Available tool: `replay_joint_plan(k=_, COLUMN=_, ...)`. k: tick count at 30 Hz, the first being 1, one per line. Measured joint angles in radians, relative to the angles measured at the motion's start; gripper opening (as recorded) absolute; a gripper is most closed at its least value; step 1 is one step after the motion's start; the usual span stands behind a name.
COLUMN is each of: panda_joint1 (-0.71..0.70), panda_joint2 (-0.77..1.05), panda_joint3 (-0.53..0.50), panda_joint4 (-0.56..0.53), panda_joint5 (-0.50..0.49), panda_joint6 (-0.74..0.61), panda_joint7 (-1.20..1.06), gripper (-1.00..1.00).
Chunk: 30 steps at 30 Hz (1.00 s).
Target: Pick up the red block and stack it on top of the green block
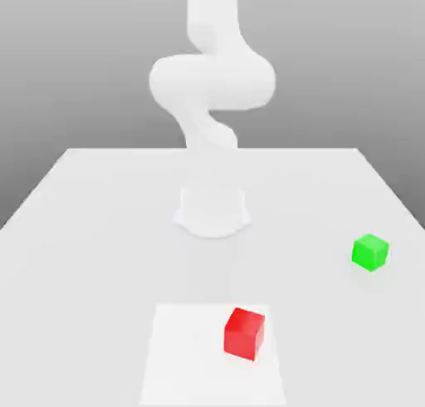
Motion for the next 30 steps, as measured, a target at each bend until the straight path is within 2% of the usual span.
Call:
replay_joint_plan(k=7, panda_joint1=0.014, panda_joint2=0.266, panda_joint3=0.028, panda_joint4=-0.135, panda_joint5=0.072, panda_joint6=0.146, panda_joint7=0.107, gripper=0.0)
replay_joint_plan(k=13, panda_joint1=0.016, panda_joint2=0.484, panda_joint3=0.073, panda_joint4=-0.248, panda_joint5=0.084, panda_joint6=0.268, panda_joint7=0.23, gripper=0.0)
replay_joint_plan(k=16, panda_joint1=0.013, panda_joint2=0.592, panda_joint3=0.095, panda_joint4=-0.304, panda_joint5=0.059, panda_joint6=0.331, panda_joint7=0.313, gripper=0.0)
replay_joint_plan(k=20, panda_joint1=0.024, panda_joint2=0.734, panda_joint3=0.094, panda_joint4=-0.374, panda_joint5=-0.023, panda_joint6=0.417, panda_joint7=0.454, gripper=0.0)
replay_joint_plan(k=26, panda_joint1=0.054, panda_joint2=0.95, panda_joint3=0.05, panda_joint4=-0.359, panda_joint5=-0.093, panda_joint6=0.594, panda_joint7=0.52, gripper=0.0)
replay_joint_plan(k=27, panda_joint1=0.059, panda_joint2=0.974, panda_joint3=0.045, panda_joint4=-0.356, panda_joint5=-0.096, panda_joint6=0.614, panda_joint7=0.523, gripper=-1.0)
replay_joint_plan(k=30, panda_joint1=0.058, panda_joint2=0.974, panda_joint3=0.045, panda_joint4=-0.356, panda_joint5=-0.097, panda_joint6=0.615, panda_joint7=0.524, gripper=-1.0)
